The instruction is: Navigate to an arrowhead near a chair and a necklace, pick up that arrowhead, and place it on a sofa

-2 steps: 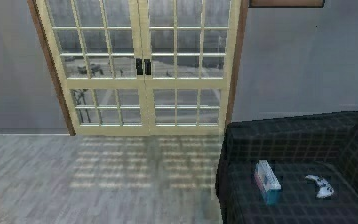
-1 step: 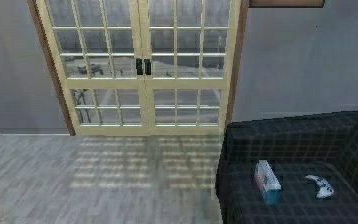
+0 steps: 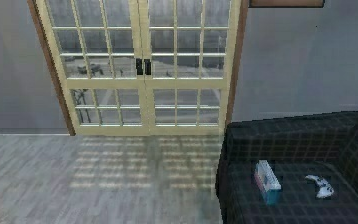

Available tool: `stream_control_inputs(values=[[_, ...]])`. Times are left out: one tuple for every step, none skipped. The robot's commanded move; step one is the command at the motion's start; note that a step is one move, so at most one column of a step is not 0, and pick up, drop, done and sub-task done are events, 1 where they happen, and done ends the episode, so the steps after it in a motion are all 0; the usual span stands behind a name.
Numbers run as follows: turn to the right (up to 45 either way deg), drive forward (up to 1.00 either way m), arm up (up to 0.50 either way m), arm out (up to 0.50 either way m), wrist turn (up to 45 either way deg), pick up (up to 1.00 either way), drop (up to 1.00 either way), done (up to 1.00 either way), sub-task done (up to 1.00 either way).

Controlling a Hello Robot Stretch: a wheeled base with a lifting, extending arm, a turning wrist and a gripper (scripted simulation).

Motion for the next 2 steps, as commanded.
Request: stream_control_inputs(values=[[0.0,0.0,0.0,-0.08,0.0,0.0,0.0,0.0,0.0],[0.0,0.0,0.0,0.0,0.0,0.0,0.0,1.0,0.0]])
